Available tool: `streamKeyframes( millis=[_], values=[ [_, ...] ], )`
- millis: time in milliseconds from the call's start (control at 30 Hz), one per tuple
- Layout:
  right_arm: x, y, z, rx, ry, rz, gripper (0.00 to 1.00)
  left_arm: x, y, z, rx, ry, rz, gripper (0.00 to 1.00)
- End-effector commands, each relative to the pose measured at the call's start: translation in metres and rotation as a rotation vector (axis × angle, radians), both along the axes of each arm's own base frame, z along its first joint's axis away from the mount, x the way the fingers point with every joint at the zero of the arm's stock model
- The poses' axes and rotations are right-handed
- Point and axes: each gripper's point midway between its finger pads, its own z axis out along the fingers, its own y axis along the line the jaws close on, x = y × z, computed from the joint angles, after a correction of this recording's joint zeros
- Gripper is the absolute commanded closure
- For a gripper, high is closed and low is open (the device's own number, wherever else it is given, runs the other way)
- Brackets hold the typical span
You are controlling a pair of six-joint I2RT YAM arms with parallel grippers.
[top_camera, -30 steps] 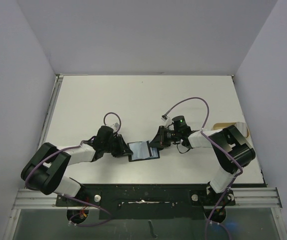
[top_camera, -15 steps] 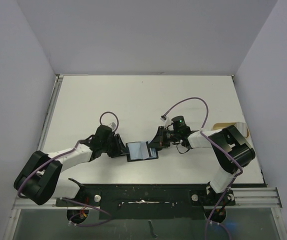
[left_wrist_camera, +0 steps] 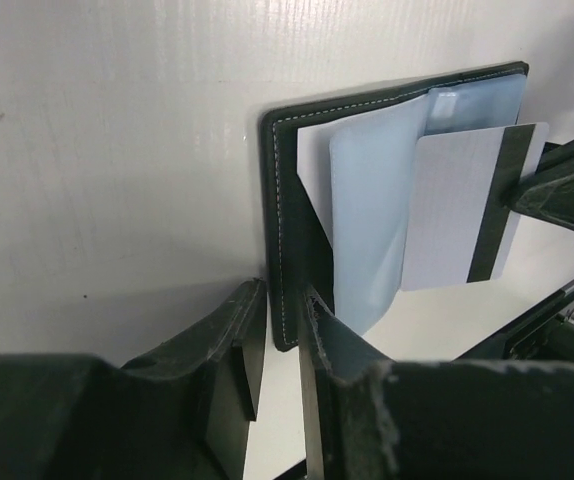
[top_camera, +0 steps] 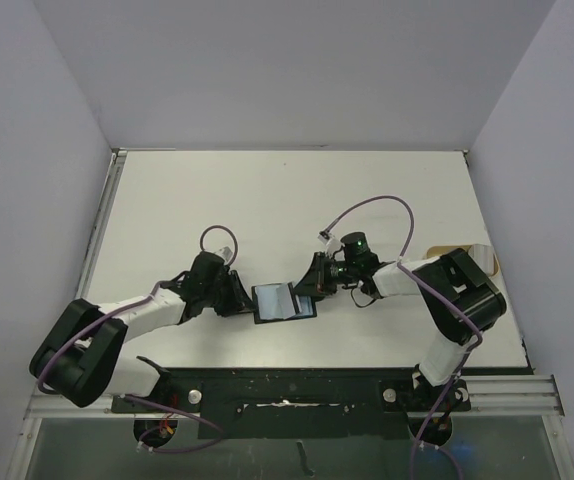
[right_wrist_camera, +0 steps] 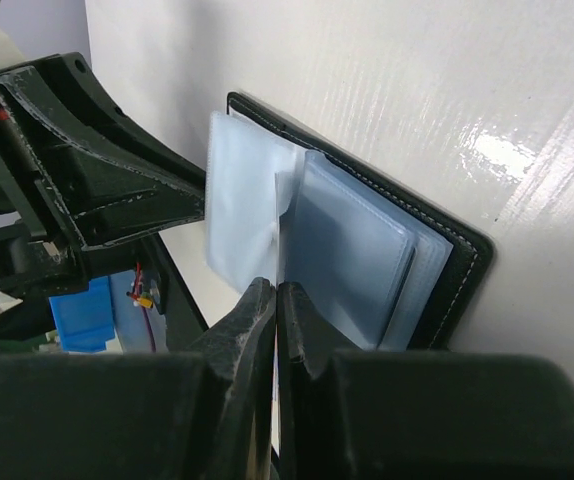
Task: Put the credit cards into the card holder
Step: Insert the credit card into the card holder.
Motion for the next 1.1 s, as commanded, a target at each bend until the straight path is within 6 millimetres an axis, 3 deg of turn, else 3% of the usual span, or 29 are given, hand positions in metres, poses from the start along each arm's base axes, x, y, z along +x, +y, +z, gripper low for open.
streamKeyframes(
  millis=[0,433,600,1067],
  values=[
    [0.004,0.013,0.011,0.059,-0.039,0.028,1.00,0.006,-0.007,0.003,-0.037,-0.044,-0.022,0.82],
    [0.012,0.015,0.003,0.028,-0.039,-0.028,1.00,0.005,-0.007,-0.003,-0.040,-0.035,-0.026,0.86],
    [0.016,0.014,0.009,0.033,-0.055,-0.050,1.00,0.004,-0.007,-0.005,-0.035,-0.030,-0.028,0.86],
    [0.020,-0.005,0.008,0.001,-0.053,-0.099,1.00,0.004,-0.007,-0.004,-0.035,-0.022,-0.026,0.86]
  ],
)
